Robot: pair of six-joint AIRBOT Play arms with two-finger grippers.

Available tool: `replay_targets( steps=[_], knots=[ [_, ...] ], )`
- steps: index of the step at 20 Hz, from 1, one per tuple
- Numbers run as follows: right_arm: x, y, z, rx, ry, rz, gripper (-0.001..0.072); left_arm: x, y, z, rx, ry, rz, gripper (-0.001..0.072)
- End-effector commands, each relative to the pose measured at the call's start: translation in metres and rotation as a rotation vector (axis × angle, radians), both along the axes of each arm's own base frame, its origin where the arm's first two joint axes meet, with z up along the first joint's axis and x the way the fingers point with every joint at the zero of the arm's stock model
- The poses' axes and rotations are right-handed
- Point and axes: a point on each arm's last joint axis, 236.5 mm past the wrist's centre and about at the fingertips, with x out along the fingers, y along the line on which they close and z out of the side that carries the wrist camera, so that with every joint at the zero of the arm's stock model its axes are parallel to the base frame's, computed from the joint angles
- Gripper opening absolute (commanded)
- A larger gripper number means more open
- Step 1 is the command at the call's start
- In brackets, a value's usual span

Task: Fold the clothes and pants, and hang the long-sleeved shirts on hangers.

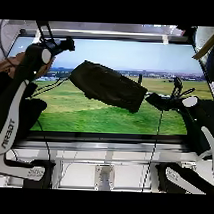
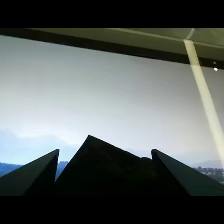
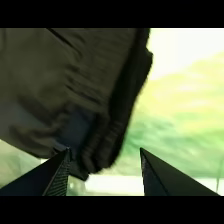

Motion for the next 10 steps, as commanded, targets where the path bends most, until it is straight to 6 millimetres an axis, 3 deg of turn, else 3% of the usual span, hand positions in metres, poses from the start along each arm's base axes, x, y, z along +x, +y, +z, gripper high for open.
replay_targets(
  steps=[1,5,6,10],
  knots=[
    [-0.014,0.006,-0.022,0.089,0.123,0.037,0.0498,-0.024,-0.008,0.04,-0.01,-0.042,-0.02,0.0663],
    [0.009,0.034,-0.049,0.291,0.138,0.043,0.0535,-0.038,-0.012,0.037,0.001,0.009,-0.031,0.0655],
    [0.018,0.038,-0.054,0.332,0.144,0.037,0.0573,-0.04,-0.012,0.032,0.02,0.029,-0.037,0.0655],
    [0.046,0.04,-0.068,0.361,0.16,0.058,0.0573,-0.049,-0.009,0.011,0.113,0.109,-0.068,0.0654]
  ],
)
